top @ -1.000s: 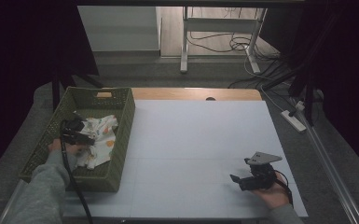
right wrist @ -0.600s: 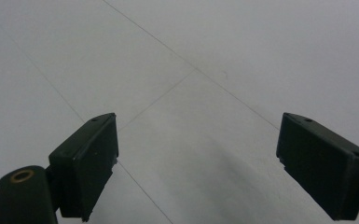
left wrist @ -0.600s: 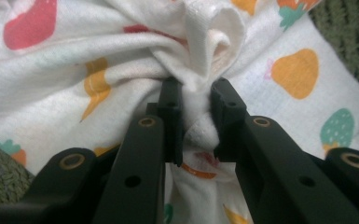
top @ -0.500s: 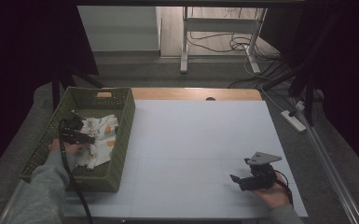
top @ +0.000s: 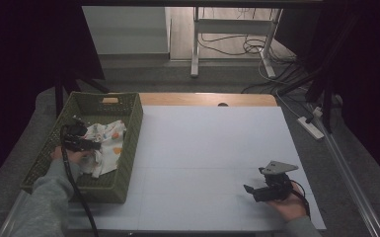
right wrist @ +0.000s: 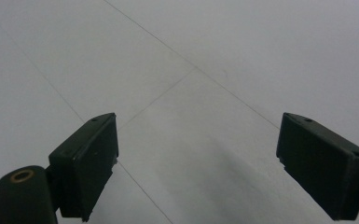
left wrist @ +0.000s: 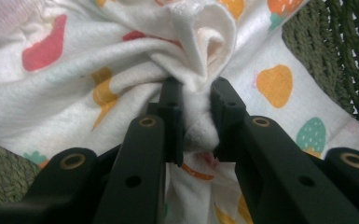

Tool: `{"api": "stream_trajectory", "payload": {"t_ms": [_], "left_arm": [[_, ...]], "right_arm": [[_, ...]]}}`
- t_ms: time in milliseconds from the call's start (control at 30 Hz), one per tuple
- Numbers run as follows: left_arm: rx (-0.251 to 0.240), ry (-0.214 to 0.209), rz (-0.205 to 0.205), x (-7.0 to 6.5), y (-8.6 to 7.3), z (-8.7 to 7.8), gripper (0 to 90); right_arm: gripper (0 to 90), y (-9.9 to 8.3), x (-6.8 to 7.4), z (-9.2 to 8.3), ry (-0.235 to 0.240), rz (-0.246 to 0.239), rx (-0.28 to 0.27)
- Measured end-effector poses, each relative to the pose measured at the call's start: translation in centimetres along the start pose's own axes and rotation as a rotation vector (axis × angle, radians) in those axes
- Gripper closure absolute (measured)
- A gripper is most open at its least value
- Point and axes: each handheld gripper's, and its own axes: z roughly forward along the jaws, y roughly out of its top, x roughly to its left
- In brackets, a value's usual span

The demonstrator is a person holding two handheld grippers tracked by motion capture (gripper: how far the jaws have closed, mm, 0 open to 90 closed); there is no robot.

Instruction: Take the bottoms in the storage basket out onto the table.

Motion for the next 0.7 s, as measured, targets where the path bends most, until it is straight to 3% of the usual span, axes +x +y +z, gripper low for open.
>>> {"api": "stream_trajectory", "payload": {"t_ms": [400, 700], "left_arm": [[-0.099, 0.011, 0.007, -0.3, 0.0, -1.3, 77.1], [-0.172, -0.005, 0.022, -0.8, -0.1, -2.5, 77.1]], "right_arm": [[13.2, 0.0, 0.0, 0.0, -0.003, 0.0, 0.002], [13.3, 0.0, 0.0, 0.0, -0.006, 0.0, 0.006]]}}
